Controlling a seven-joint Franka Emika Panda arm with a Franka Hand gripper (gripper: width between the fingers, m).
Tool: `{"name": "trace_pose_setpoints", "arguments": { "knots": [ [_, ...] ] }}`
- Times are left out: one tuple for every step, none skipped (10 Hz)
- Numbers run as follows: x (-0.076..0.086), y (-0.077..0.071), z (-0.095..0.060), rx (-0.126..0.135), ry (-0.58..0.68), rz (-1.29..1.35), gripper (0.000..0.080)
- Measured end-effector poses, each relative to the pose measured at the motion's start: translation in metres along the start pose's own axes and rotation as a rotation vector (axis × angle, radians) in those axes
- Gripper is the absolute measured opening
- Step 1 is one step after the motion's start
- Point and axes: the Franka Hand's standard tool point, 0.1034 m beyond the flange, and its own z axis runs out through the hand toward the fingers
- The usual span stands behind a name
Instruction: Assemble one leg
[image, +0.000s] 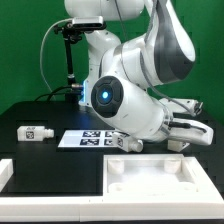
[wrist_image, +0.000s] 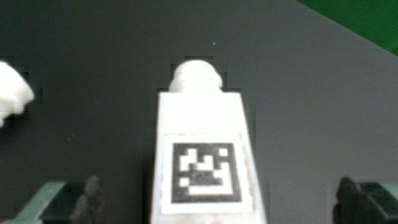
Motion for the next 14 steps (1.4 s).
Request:
{"name": "trace_pose_setpoints", "arguments": {
  "knots": [
    [0.000,0.000,0.000,0.000,-0.001,0.000,0.0649],
    [0.000,0.000,0.000,-0.001,-0.001,0.000,0.0527],
    [0.000,0.000,0.000,-0.001,-0.002,0.000,0.0388],
    [0.000,0.000,0.000,-0.001,-0.002,0.000,0.0283],
    [0.000,0.000,0.000,-0.001,-0.002,-0.001,0.0283],
    [-0.001,-0.001,-0.003,0.001,-0.002,-0.004,0.0284],
    [-0.007,-0.001,-0.023,0.013,0.000,-0.031,0.0284],
    [-0.015,-0.004,-0.048,0.029,0.037,-0.046,0.0284],
    [-0.030,-0.009,-0.073,0.039,0.043,-0.077,0.0284],
    [-0.037,-0.013,-0.095,0.053,0.091,-0.109,0.0284],
    [-0.046,-0.014,-0.111,0.062,0.159,-0.123,0.0284],
    [-0.055,-0.015,-0.115,0.061,0.246,-0.129,0.0284],
    [-0.061,-0.016,-0.112,0.057,0.316,-0.125,0.0284],
    [-0.059,-0.017,-0.114,0.061,0.398,-0.132,0.0284]
  ]
}}
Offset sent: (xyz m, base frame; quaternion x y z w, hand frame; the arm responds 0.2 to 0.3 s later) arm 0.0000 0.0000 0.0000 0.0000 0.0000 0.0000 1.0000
